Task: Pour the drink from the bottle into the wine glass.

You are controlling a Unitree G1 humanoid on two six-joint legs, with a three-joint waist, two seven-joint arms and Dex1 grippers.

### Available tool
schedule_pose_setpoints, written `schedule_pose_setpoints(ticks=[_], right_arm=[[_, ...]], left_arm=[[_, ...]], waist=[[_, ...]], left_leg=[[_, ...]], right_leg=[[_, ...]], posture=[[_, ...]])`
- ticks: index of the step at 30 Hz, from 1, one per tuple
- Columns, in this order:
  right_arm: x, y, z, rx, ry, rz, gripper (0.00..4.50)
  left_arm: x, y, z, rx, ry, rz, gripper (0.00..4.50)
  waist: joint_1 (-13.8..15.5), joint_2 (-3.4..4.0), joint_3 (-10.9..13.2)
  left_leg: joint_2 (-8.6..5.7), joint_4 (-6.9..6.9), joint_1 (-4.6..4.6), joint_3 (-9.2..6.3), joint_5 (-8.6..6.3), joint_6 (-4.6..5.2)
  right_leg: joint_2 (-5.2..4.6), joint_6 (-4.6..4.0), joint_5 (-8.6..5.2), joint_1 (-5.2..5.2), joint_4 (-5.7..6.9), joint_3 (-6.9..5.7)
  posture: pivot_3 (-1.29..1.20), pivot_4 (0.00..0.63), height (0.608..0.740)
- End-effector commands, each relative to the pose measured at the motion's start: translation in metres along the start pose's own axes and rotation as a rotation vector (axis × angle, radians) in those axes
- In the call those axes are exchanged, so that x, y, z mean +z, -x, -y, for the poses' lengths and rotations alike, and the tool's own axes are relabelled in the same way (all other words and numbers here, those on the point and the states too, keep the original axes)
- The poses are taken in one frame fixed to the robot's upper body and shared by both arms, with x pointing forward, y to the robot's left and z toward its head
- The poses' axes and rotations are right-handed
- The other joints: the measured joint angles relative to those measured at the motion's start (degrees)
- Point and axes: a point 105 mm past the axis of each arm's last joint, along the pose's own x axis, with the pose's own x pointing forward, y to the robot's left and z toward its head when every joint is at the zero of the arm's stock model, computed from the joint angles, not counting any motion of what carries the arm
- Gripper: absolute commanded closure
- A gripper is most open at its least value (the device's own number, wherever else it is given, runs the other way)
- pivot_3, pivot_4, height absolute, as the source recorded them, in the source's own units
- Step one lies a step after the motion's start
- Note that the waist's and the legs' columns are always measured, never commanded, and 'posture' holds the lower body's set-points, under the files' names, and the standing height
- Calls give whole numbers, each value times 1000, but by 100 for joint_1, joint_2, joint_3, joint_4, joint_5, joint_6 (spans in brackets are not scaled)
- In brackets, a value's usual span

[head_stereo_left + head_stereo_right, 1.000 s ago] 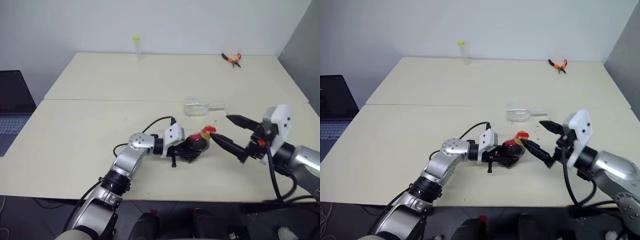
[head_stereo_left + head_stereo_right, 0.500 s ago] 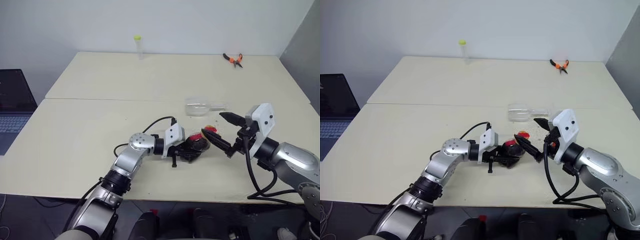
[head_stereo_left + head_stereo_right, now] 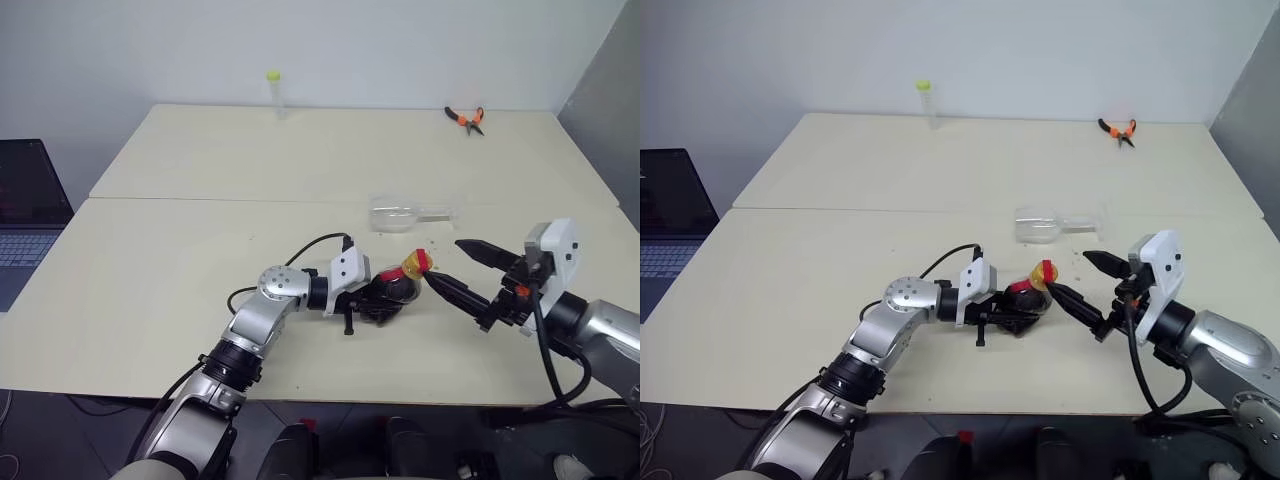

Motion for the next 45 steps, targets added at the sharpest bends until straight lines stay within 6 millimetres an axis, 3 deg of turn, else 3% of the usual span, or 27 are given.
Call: schedule_pose_setpoints(ticks=[1, 18, 21, 29, 45], right_arm=[[12, 2, -10, 50, -10, 46, 0], [9, -29, -14, 52, -104, 100, 0], [10, -31, -13, 50, -102, 109, 616], [11, -30, -15, 57, -83, 112, 3268], [34, -3, 11, -59, -189, 285, 3275]], left_arm=[[13, -1, -1, -3, -44, 39, 3833], [14, -1, -2, 0, -47, 40, 3833], [14, -2, -3, 1, -49, 40, 3833], [14, -1, -2, 2, -49, 41, 3833], [19, -2, -4, 17, -46, 75, 3835]], waist=[[-2, 0, 0], [-4, 0, 0], [-4, 0, 0], [-5, 0, 0], [-4, 0, 0]], left_leg=[[0, 0, 0, 1, 0, 0], [0, 1, 1, 0, 0, 0], [0, 0, 1, -1, 0, 0], [0, 1, 1, -1, 0, 0], [0, 0, 1, 1, 0, 0]], right_leg=[[0, 0, 0, 0, 0, 1], [0, 0, 0, 0, 0, 1], [1, 0, 0, 0, 1, 1], [0, 0, 0, 0, 0, 0], [1, 0, 0, 0, 1, 2]], posture=[[0, 150, 740], [0, 150, 740], [0, 150, 740], [0, 150, 740], [0, 150, 740]])
